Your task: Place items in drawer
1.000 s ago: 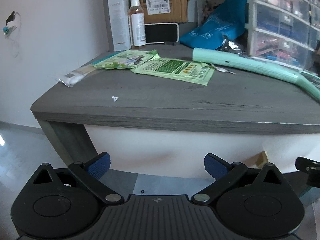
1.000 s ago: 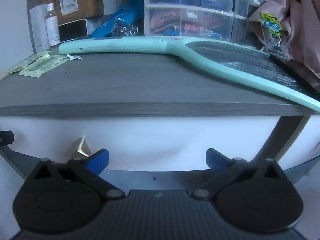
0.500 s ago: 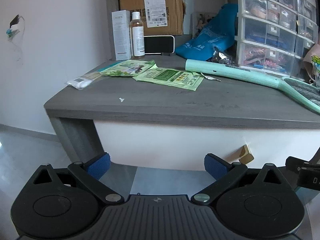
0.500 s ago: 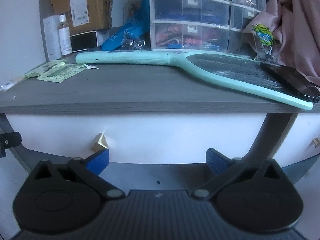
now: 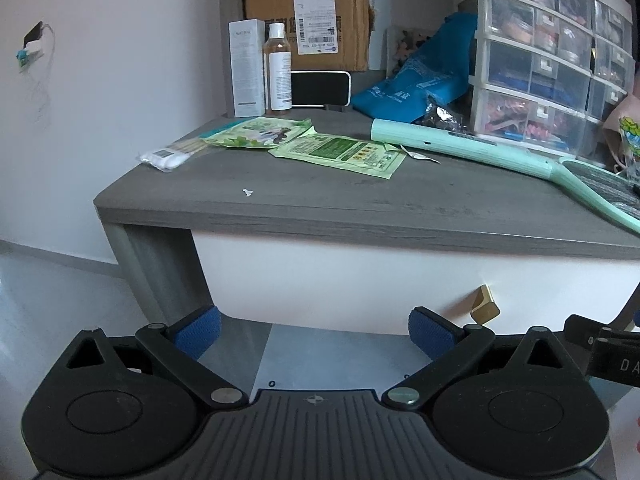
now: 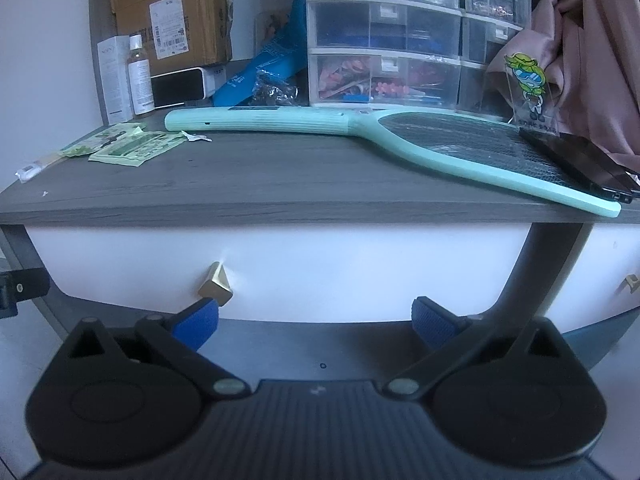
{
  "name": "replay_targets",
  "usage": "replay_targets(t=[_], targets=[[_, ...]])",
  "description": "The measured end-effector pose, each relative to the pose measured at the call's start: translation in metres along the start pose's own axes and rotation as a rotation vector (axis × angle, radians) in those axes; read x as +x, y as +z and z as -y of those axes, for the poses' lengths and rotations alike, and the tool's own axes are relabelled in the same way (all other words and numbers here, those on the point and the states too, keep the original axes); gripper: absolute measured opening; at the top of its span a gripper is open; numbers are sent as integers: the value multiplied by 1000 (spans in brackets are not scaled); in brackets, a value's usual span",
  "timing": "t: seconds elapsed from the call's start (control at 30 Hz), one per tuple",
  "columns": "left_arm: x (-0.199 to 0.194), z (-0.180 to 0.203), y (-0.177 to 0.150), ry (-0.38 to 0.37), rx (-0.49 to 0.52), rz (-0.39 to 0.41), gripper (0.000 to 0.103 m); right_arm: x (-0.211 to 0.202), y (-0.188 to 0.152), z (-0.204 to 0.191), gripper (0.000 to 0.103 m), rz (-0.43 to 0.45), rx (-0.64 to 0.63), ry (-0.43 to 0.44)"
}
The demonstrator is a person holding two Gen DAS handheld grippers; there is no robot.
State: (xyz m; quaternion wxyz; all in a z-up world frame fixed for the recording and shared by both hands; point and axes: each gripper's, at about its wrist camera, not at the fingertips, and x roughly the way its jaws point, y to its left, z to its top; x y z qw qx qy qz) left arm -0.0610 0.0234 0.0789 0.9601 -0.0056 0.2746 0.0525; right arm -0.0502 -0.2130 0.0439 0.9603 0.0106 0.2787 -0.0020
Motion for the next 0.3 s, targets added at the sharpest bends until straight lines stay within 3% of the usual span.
replay_targets(t=[0.3], targets=[[2, 0, 0, -15, -14, -7, 102, 1, 0, -1, 103, -4, -1, 2]])
